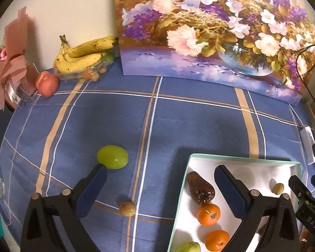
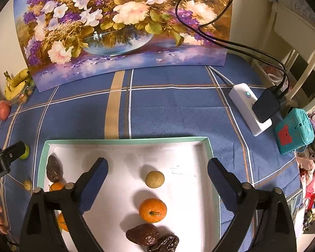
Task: Organize fruits
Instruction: 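Move both open tools toward the green pear and the last small brown fruit, then grasp the small brown fruit with the left tool while the right tool grasps the green pear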
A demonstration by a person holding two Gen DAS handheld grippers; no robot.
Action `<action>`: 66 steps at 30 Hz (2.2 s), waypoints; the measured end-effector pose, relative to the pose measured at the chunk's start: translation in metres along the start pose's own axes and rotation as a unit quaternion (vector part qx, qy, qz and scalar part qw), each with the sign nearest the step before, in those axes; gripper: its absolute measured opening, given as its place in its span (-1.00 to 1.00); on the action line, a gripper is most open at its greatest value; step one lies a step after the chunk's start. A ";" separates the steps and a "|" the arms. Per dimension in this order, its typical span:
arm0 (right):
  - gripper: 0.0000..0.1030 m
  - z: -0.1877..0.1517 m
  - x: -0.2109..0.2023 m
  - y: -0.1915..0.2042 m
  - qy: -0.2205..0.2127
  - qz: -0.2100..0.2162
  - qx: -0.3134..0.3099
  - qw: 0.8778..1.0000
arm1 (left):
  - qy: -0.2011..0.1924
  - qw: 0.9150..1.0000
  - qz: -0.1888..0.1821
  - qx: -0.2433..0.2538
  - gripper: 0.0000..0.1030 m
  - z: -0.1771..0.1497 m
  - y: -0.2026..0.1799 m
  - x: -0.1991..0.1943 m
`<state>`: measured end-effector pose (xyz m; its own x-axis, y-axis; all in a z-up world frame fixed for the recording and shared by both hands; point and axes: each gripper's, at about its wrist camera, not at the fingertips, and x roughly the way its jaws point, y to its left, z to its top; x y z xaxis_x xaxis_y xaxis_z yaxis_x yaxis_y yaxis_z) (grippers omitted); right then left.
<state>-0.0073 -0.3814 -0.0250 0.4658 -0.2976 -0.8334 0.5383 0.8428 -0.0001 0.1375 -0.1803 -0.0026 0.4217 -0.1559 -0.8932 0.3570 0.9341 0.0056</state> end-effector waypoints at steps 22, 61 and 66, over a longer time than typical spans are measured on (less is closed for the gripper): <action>0.86 0.003 -0.011 0.076 -0.011 0.045 -0.042 0.998 | -0.019 0.998 0.058 -0.016 1.00 0.004 0.075 -0.024; 0.86 -0.020 0.007 0.124 0.049 0.060 -0.027 0.997 | 0.143 0.987 -0.070 -0.021 -0.46 -0.050 0.062 0.053; 0.86 -0.021 0.009 0.125 0.048 0.058 -0.029 0.997 | 0.131 0.988 -0.081 -0.025 -0.47 -0.047 0.060 0.046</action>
<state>0.0491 -0.2691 -0.0445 0.4515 -0.1539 -0.8789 0.4413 0.8946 0.0701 0.1395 -0.1159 -0.0643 0.1288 -0.2227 -0.9663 0.3583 0.9191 -0.1640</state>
